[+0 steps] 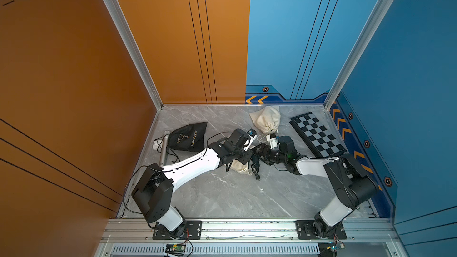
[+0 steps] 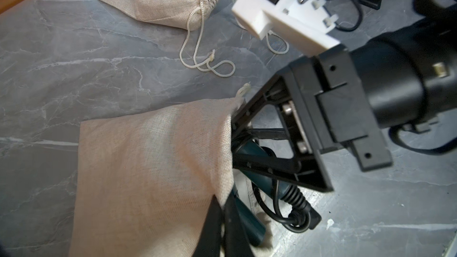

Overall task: Pack away hair dryers
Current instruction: Place the hair dryer in the drawstring bag.

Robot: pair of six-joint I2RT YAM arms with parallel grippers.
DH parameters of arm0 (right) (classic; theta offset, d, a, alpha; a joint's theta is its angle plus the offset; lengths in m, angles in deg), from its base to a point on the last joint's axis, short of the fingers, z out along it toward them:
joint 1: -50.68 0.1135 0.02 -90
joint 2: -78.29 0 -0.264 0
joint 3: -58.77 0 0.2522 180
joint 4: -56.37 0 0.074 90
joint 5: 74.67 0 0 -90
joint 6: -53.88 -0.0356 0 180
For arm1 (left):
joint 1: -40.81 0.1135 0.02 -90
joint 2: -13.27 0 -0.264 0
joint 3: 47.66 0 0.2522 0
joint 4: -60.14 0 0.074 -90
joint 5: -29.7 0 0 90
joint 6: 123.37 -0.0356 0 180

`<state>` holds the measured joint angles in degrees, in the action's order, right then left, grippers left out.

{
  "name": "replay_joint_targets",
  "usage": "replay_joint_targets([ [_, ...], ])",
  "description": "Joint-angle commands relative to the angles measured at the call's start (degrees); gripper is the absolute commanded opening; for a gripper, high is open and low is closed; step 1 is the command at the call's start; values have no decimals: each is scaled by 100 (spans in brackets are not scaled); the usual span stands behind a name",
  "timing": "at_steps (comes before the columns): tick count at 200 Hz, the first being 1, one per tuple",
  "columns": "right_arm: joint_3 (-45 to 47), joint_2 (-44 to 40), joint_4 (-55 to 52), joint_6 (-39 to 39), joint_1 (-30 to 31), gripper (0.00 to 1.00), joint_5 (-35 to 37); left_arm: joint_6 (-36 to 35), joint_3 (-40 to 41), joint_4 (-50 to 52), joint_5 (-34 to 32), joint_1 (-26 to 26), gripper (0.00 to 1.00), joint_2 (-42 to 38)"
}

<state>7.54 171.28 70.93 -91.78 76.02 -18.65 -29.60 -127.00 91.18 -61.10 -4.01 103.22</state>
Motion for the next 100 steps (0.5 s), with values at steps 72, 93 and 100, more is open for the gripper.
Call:
replay_joint_targets([
  [72,1014,-966,-221,-245,243,64,788,291,-60,-383,-114,61,0,166],
  [93,1195,-1180,-177,-361,428,62,872,308,-52,-387,-137,64,0,156],
  [100,1231,-1217,-193,-386,490,62,893,304,-54,-391,-151,61,0,154],
])
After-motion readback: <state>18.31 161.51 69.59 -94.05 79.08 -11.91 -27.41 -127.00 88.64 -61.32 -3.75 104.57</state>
